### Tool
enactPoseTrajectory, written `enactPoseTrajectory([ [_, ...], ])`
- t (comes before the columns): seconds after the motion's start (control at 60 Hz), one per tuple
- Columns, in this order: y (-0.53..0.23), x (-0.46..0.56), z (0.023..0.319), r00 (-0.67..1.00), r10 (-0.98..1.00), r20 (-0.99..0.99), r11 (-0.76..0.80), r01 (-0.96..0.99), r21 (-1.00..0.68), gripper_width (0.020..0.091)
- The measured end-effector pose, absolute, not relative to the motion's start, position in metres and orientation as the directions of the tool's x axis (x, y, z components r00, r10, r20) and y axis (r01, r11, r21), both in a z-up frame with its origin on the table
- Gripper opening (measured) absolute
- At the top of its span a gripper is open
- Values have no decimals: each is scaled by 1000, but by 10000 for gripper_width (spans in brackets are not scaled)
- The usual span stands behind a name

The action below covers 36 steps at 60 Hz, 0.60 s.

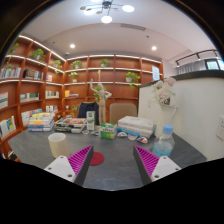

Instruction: Pour water

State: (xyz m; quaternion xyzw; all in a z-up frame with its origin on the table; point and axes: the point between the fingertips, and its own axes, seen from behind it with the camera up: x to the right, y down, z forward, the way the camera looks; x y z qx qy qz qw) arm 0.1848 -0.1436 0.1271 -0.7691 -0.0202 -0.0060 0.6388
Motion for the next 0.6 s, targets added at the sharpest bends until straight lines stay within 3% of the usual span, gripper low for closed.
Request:
enactPoseTrajectory([
  [0.067,-152,220,115,1000,-27,11,-182,6,-983,813],
  [0.267,-154,317,125,980,-199,34,-98,14,-995,813],
  [0.6,-94,357,89,983,-178,33,-158,4,-987,799],
])
